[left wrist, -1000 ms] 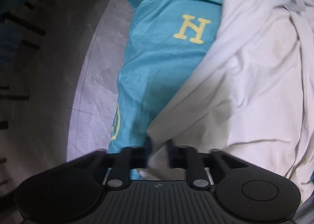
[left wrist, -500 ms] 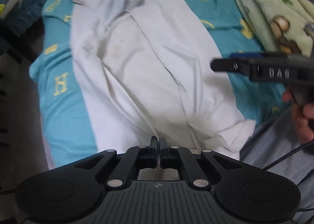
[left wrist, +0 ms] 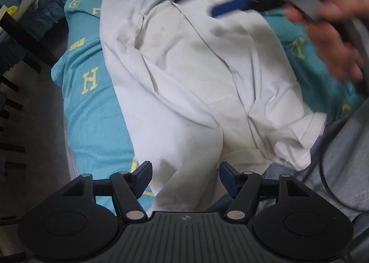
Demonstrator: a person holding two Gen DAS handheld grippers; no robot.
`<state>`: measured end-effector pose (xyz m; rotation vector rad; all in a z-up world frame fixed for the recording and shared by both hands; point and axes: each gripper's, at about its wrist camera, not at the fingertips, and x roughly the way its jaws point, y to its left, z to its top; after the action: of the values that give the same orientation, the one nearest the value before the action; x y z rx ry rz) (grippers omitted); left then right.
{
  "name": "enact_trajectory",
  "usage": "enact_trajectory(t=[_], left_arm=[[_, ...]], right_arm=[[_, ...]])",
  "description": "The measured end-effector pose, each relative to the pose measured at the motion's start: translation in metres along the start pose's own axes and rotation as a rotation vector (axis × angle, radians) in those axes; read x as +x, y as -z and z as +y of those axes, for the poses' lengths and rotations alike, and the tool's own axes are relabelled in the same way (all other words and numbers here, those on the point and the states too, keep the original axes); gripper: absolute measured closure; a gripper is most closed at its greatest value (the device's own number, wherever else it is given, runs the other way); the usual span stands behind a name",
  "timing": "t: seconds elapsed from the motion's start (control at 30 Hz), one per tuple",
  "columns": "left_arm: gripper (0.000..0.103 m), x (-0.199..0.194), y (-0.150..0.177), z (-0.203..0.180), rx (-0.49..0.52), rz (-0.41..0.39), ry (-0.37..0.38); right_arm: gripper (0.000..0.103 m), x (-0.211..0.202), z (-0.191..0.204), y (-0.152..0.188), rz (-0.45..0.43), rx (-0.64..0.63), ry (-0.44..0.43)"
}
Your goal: Fold clothes
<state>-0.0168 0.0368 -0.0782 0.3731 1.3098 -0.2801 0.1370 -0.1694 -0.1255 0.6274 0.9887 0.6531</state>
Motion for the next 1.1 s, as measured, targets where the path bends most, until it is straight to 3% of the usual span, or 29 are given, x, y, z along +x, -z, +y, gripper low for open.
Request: enact_trajectory(t=[0.13,0.23,0.3,0.37,0.4,0.43,0.5,0.63,0.77,1.03,1.07,1.1], left_arm=[[0.040,0.011,0.000,-0.008,0.031,0.001,0.001],[0.053,0.019,-0.001,-0.007,0.023,0.018,0.025],[0.076,0.024,-0.002,-0.003,0.006,0.033,0.043],[0.096,0.026,-0.002,0.000,-0.007,0.034,0.053],[0.097,0.027,-0.001,0.001,-0.014,0.034,0.058],[0.098,0.027,-0.001,0.002,-0.015,0.031,0.061],[0.099,0.021,-0.001,-0.003,0.002,0.018,0.066],[0.100,0.014,-0.001,-0.024,0.025,0.015,0.102],[0.100,0.009,-0.002,-0.044,0.046,0.016,0.133],[0.097,0.032,-0.003,-0.043,-0.003,0.054,0.125],[0.096,0.034,-0.003,-0.042,-0.011,0.057,0.126],[0.087,0.034,-0.001,-0.042,-0.020,0.054,0.130]], right_arm=[[0.035,0.049,-0.015,-0.027,-0.035,0.040,0.001],[0.035,0.081,-0.030,-0.046,-0.071,0.065,0.010],[0.036,0.094,-0.040,-0.054,-0.088,0.082,-0.004],[0.049,0.104,-0.046,-0.061,-0.084,0.062,0.013],[0.061,0.109,-0.048,-0.064,-0.085,0.048,0.022],[0.080,0.112,-0.048,-0.067,-0.098,0.030,0.031],[0.096,0.112,-0.046,-0.074,-0.140,-0.013,0.040],[0.098,0.101,-0.041,-0.098,-0.216,-0.055,-0.011],[0.098,0.097,-0.045,-0.121,-0.216,-0.061,-0.023],[0.096,0.115,-0.058,-0.106,-0.129,-0.091,0.067],[0.096,0.112,-0.055,-0.104,-0.133,-0.099,0.070],[0.095,0.108,-0.050,-0.102,-0.130,-0.110,0.074]])
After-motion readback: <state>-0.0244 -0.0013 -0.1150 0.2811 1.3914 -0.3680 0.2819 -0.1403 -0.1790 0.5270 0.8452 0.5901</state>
